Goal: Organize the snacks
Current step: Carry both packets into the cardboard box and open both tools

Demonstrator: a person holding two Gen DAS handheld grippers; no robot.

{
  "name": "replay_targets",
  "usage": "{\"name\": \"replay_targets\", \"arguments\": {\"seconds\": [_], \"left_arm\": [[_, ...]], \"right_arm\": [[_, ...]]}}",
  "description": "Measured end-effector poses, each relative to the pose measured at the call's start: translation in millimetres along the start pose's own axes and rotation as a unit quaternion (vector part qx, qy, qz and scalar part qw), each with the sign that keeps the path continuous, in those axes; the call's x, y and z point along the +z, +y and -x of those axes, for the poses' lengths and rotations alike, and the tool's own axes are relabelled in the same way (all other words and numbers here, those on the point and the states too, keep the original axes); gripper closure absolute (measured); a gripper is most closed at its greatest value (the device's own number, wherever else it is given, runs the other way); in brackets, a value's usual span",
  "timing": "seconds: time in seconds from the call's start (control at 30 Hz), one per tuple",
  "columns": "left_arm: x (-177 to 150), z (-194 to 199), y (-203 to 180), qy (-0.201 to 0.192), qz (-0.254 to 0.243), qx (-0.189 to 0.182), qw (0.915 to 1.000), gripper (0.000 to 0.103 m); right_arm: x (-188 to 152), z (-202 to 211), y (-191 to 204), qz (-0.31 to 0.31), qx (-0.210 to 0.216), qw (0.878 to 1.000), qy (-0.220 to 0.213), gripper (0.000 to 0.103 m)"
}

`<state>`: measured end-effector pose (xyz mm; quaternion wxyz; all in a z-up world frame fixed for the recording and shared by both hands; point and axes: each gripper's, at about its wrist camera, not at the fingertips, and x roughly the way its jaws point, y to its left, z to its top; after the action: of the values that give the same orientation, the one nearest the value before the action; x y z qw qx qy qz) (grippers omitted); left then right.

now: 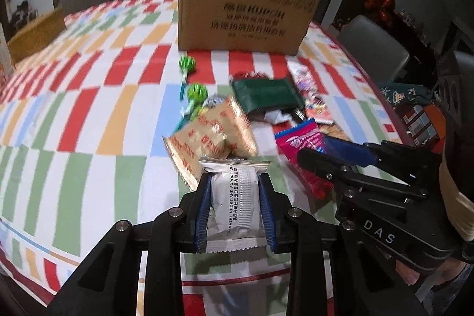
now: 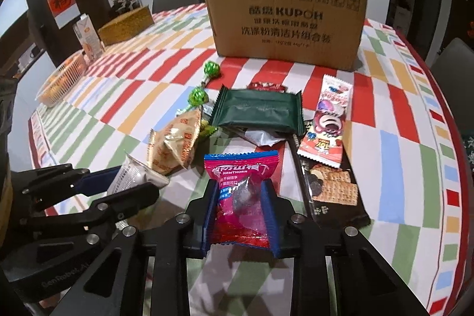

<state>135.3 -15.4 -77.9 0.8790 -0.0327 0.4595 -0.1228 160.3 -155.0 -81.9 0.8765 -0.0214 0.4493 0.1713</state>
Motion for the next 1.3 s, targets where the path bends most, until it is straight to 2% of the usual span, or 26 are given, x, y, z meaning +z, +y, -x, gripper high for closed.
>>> {"name": "replay_targets", "arguments": {"seconds": [0.23,0.5,0.9,1.07,1.3], "left_arm": [[15,29,-6,-0.042,-0.013,-0.001,0.9990,0.072],[53,37,-11,-0.084,-0.027,-0.005,0.9961,0.072],[133,39,-13,-0.151,-0.051,0.000,0.9872,0.072],[170,40,-12,-0.180,-0.065,0.014,0.9814,0.072],[215,31,-2,-0.197,-0.062,0.017,0.9783,0.072]], "right_arm": [[8,28,2,-0.003,0.001,0.999,-0.044,0.073],[38,47,-5,-0.010,-0.010,0.996,-0.090,0.073],[110,66,-24,-0.015,-0.043,0.986,-0.160,0.073],[146,70,-34,-0.015,-0.051,0.982,-0.182,0.073],[195,67,-44,-0.011,-0.066,0.978,-0.198,0.073]]}}
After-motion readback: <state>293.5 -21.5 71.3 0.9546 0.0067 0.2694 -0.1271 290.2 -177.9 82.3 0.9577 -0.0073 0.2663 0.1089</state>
